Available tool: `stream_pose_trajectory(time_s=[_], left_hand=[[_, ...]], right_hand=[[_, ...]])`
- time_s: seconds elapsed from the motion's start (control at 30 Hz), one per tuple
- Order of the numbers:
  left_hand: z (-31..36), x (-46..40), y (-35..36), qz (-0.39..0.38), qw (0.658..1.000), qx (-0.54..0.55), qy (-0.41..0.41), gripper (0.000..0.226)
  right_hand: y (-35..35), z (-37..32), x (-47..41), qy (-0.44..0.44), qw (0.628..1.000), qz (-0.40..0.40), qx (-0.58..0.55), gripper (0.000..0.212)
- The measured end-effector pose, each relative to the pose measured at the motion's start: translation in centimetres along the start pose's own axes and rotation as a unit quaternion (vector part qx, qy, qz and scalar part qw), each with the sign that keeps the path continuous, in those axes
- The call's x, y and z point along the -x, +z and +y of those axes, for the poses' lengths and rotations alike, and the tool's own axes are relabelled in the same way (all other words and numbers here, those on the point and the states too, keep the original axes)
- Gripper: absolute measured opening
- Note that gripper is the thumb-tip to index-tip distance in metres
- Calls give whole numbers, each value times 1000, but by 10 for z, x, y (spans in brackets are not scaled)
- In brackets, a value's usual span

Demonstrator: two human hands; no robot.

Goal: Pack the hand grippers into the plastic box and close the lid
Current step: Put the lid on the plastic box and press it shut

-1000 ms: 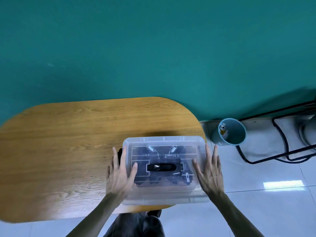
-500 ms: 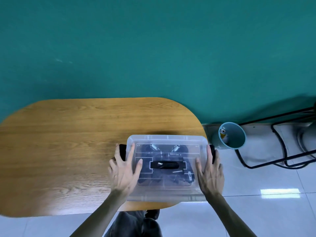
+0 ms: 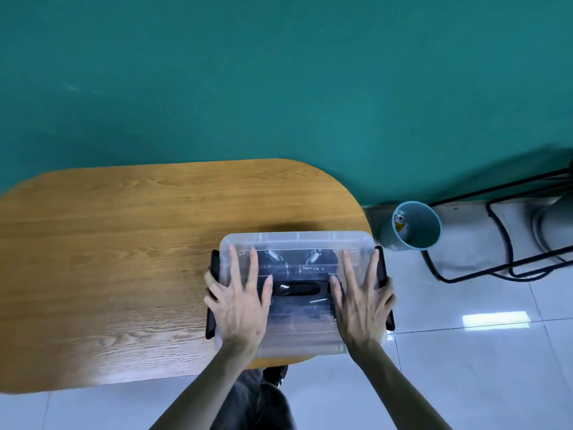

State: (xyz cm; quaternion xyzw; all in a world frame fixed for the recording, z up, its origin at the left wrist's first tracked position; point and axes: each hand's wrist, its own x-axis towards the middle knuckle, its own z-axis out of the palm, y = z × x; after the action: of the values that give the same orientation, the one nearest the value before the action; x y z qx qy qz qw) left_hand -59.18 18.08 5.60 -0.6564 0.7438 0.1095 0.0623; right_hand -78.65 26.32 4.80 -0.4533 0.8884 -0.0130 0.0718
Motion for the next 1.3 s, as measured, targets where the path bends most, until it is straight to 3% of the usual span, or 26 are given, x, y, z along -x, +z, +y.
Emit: stream_pose_trajectory(time_s=[0.37,0.83,1.3], left_hand=[[3,-1,5,15,1000,-3,10,66],[-4,-4,-2,33,999,20,31,63],[1,-3,-5,19,999,-23,13,59]], right_hand=[[2,0,0,-19,1000,14,-12,50],[1,3,-2,-22,1000,0,-14,58],[4,-3,1,-10,999,20,-28,49]])
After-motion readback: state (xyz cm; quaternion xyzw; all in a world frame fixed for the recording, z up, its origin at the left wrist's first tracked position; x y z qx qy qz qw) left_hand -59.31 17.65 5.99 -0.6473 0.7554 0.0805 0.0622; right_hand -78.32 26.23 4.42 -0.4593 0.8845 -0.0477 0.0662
